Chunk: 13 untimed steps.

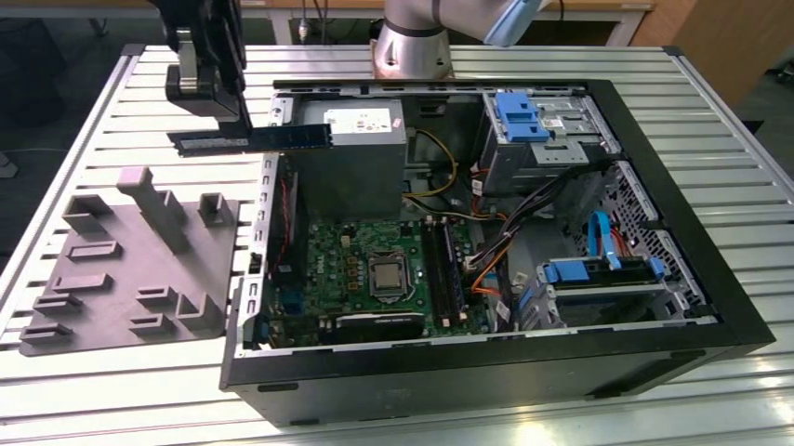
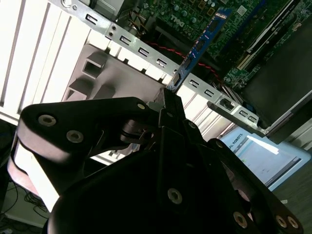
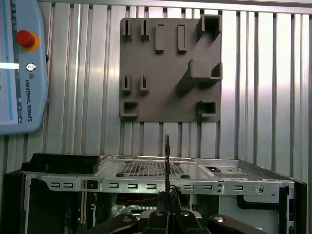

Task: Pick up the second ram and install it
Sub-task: 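Pick up the second ram and move it above second insertion slot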

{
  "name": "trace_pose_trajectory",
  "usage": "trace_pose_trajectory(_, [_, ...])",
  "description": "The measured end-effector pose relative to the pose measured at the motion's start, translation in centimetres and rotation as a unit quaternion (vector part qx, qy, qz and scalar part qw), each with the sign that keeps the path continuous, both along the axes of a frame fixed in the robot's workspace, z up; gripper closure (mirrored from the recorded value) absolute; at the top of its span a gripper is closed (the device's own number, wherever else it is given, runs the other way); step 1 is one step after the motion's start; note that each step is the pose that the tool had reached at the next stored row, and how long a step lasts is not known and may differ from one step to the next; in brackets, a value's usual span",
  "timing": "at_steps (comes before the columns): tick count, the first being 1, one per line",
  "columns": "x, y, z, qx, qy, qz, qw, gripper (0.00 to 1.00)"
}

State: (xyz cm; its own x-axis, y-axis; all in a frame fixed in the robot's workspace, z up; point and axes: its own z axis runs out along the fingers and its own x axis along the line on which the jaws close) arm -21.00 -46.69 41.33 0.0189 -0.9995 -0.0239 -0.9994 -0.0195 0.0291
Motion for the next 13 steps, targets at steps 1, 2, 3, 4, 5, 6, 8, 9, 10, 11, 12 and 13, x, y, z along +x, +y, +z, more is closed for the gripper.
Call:
trace_pose_trajectory(1, [0.05, 0.00, 0.00, 0.0000, 0.0000, 0.000, 1.0000, 0.88])
trace_pose_trajectory(2, [0.10, 0.00, 0.00, 0.0000, 0.0000, 0.000, 1.0000, 0.88])
trace_pose_trajectory(3, [0.16, 0.01, 0.00, 0.0000, 0.0000, 0.000, 1.0000, 0.88])
trace_pose_trajectory(4, [0.22, 0.01, 0.00, 0.0000, 0.0000, 0.000, 1.0000, 0.88])
trace_pose_trajectory(5, [0.29, 0.01, 0.00, 0.0000, 0.0000, 0.000, 1.0000, 0.88])
trace_pose_trajectory(6, [0.36, 0.01, 0.00, 0.0000, 0.0000, 0.000, 1.0000, 0.88])
trace_pose_trajectory(8, [0.50, 0.01, 0.00, 0.0000, 0.0000, 0.000, 1.0000, 0.88])
trace_pose_trajectory(9, [0.58, 0.01, 0.00, 0.0000, 0.0000, 0.000, 1.0000, 0.88])
trace_pose_trajectory(10, [0.65, 0.01, 0.00, 0.0000, 0.0000, 0.000, 1.0000, 0.88])
trace_pose_trajectory(11, [0.72, 0.01, 0.00, 0.0000, 0.0000, 0.000, 1.0000, 0.88])
trace_pose_trajectory(12, [0.81, 0.01, 0.00, 0.0000, 0.0000, 0.000, 1.0000, 0.88])
trace_pose_trajectory(13, [0.91, 0.01, 0.00, 0.0000, 0.0000, 0.000, 1.0000, 0.88])
